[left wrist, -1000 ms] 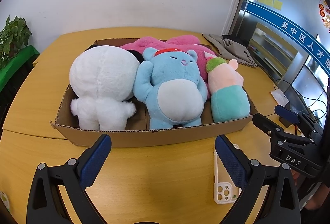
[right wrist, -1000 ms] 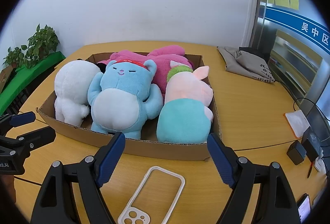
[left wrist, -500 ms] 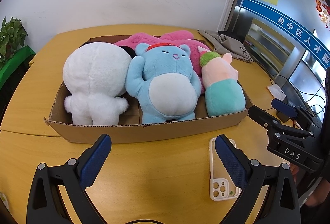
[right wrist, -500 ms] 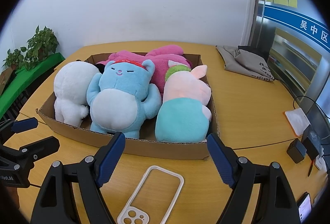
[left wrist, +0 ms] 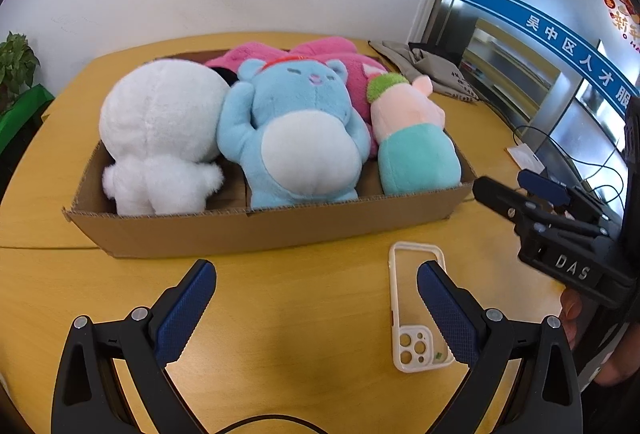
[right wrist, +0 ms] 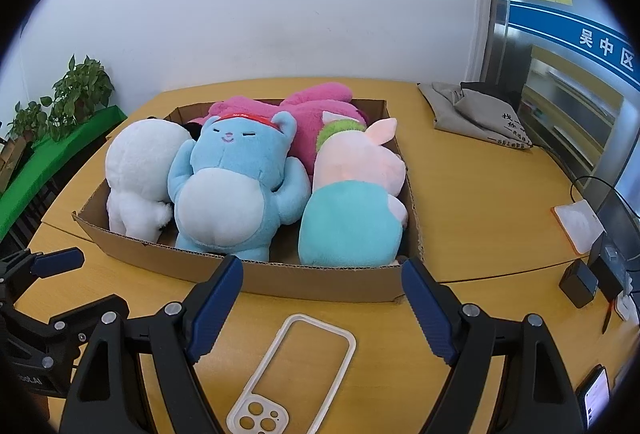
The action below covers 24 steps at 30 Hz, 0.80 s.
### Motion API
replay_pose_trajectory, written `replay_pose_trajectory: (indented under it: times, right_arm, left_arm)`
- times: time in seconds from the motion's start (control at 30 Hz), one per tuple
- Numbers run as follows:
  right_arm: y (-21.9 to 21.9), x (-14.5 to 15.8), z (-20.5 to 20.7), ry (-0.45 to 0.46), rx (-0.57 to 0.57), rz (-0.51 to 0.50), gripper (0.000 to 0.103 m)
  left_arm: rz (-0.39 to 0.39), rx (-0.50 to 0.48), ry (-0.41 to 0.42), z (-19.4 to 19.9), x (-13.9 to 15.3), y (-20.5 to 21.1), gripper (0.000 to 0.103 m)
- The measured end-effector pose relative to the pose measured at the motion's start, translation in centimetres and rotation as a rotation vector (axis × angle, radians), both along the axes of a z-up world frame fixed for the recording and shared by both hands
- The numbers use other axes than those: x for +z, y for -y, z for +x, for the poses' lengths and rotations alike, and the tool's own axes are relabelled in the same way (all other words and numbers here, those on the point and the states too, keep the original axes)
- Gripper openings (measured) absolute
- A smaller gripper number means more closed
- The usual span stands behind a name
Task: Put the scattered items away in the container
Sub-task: 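Close both grippers on the rim of the clear phone case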
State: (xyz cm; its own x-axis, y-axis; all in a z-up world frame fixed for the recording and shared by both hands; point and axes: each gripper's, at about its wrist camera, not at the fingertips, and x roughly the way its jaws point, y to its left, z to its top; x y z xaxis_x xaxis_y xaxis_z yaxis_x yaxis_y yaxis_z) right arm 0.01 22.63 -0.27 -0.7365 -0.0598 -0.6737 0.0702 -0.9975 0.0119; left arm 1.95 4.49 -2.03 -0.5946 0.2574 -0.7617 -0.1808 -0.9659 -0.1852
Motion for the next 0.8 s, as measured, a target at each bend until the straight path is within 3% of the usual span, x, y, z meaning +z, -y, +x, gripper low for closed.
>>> replay_pose_trajectory:
  times: [0.2,0.37,0.6,0.67,0.7,0.8]
  right_arm:
    - [-2.9,-2.1,1.2,0.060,-0.018,-0.042,0.082]
    - [-5.7,-5.8,1.3,0.173,-0.057,-0.077,0.082]
    - [-5.3,-10.1,-0.5,0.308,-0.009,-0.128,0.077]
    - [-4.9,-11.3,-1.1,0.334,-0.014,-0.108,0.065]
    - [-4.9,-11.7,-1.3,0.348,-0.014,-0.096,0.052]
    - [-4.5,-11.9,-1.2,0.341,0.000,-0.060,0.042]
  left_arm:
    - [0.035,-0.067,0.092,1.1,-3.1,-1.8,0.102]
    - [0.041,-0.135,0.160,1.9,-5.4,-4.5,0.102]
    - [0.039,-0.242,0.273,2.3,-8.7,-9.2,0.100]
    - [0.039,-0.234,0.303,2.0,-9.5,-9.5,0.094]
    - [0.031,-0.233,0.297,1.9,-9.5,-9.6,0.093]
    - [0.012,-0.234,0.289,1.6,-9.3,-10.0,0.079]
